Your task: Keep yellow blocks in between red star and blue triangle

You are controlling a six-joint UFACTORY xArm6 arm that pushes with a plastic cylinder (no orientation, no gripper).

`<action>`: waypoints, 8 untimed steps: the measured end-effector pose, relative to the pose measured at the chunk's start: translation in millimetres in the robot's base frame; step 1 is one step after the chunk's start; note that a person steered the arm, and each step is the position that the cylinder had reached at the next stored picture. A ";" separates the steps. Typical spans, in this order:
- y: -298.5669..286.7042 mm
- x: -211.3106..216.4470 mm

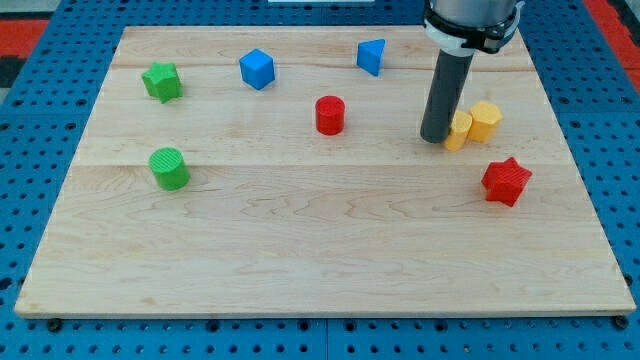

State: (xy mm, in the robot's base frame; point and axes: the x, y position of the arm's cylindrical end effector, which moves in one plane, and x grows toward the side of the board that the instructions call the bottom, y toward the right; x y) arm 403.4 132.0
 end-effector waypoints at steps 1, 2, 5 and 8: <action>4.8 0.3; 53.8 2.1; 43.7 29.8; 138.0 36.7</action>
State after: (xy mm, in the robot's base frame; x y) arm 440.1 270.0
